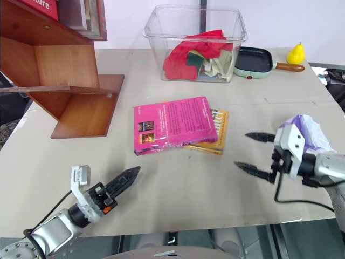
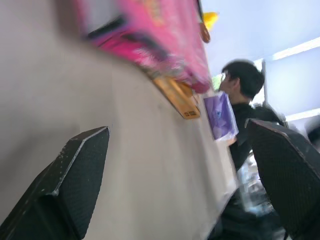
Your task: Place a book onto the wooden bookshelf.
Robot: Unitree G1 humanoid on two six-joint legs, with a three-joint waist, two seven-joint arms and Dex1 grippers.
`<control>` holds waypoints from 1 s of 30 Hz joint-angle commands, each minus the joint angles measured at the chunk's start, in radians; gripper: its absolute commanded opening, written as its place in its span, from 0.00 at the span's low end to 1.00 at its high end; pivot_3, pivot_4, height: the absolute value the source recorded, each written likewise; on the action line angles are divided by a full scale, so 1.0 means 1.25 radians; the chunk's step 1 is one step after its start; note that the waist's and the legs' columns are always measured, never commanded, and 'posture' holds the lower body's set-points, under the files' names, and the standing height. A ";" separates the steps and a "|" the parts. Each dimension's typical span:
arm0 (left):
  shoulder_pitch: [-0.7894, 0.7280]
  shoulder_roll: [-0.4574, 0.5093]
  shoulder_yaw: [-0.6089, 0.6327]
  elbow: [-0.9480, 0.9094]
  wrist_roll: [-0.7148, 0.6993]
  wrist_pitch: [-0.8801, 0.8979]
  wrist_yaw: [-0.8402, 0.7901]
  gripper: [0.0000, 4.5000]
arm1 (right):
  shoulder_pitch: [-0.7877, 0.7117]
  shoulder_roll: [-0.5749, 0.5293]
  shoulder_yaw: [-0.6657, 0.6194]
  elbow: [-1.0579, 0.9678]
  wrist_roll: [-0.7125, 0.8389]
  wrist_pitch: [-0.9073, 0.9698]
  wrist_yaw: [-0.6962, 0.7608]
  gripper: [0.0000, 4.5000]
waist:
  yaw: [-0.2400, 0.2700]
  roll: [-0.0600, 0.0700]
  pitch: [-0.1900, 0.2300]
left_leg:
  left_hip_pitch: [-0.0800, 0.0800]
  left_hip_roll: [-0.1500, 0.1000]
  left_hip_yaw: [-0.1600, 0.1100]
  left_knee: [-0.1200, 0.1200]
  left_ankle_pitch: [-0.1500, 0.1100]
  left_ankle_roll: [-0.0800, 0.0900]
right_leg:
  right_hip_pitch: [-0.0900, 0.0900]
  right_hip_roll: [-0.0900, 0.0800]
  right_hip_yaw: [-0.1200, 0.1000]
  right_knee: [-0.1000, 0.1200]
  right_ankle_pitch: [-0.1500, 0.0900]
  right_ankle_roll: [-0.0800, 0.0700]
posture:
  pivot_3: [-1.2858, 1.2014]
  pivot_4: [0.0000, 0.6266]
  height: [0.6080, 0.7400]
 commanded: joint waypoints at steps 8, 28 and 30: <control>-0.140 -0.192 -0.142 0.096 -0.082 -0.022 0.182 1.00 | 0.057 -0.018 -0.023 -0.114 0.017 -0.016 -0.073 0.99 | 0.015 0.003 -0.004 | 0.000 -0.003 0.002 0.001 0.000 0.000 | 0.002 -0.004 0.002 -0.002 0.002 -0.003 | 0.52 0.24 1.00; -0.331 -0.390 -0.091 0.244 0.034 -0.136 0.316 1.00 | 0.108 -0.037 -0.007 -0.125 -0.011 -0.034 -0.103 0.99 | 0.029 0.009 -0.008 | 0.003 -0.004 -0.007 0.003 0.000 0.000 | 0.010 -0.001 -0.003 -0.004 0.000 0.000 | 0.52 0.24 1.00; -0.343 -0.408 -0.083 0.254 0.052 -0.151 0.319 1.00 | 0.110 -0.037 -0.003 -0.128 -0.016 -0.034 -0.106 0.99 | 0.029 0.009 -0.009 | 0.003 -0.004 -0.007 0.003 0.000 0.000 | 0.011 -0.001 -0.003 -0.004 0.000 0.000 | 0.52 0.24 1.00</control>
